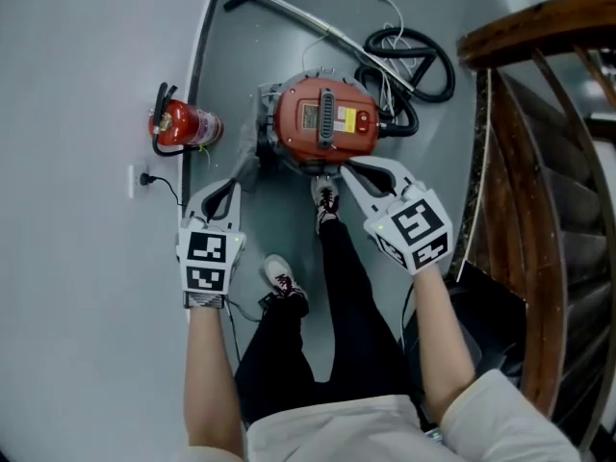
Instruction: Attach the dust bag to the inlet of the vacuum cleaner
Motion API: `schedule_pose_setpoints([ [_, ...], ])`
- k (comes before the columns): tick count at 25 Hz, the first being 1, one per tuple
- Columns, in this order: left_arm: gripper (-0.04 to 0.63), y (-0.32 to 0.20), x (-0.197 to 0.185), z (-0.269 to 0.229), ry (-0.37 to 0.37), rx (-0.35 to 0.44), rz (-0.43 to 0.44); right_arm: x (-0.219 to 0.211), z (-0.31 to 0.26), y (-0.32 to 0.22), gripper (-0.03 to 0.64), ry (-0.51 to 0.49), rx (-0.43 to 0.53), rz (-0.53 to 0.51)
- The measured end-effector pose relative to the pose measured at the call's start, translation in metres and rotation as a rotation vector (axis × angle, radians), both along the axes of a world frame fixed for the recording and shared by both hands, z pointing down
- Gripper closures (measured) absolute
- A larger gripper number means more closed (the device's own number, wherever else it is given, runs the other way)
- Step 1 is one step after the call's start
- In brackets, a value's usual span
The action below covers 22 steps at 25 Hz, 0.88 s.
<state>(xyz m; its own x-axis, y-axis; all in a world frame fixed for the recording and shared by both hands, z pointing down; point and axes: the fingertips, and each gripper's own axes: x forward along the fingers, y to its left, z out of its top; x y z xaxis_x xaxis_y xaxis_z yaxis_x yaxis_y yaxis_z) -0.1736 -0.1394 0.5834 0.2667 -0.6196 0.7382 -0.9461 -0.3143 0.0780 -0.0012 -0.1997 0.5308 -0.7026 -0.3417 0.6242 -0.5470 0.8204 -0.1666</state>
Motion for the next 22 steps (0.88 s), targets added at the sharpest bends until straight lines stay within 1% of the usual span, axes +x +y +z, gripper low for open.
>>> schedule_pose_setpoints([
  [3,0.594,0.002,0.002,-0.030,-0.018,0.024,0.018,0.005,-0.029,0.004,0.580,-0.007,0.024,0.016],
  [7,0.594,0.005,0.007,-0.070,-0.079,0.058,0.072,0.011,-0.072,0.010,0.580,-0.028,0.063,0.026],
  [10,0.594,0.010,0.010,-0.098,-0.115,0.079,0.108,0.013,-0.098,0.018,0.580,-0.020,0.095,0.015],
  [17,0.594,0.035,0.017,-0.153,-0.130,0.108,0.131,0.023,-0.154,0.036,0.580,0.026,0.181,-0.001],
  [22,0.594,0.053,0.022,-0.188,-0.127,0.127,0.152,0.022,-0.192,0.051,0.580,0.005,0.211,0.006],
])
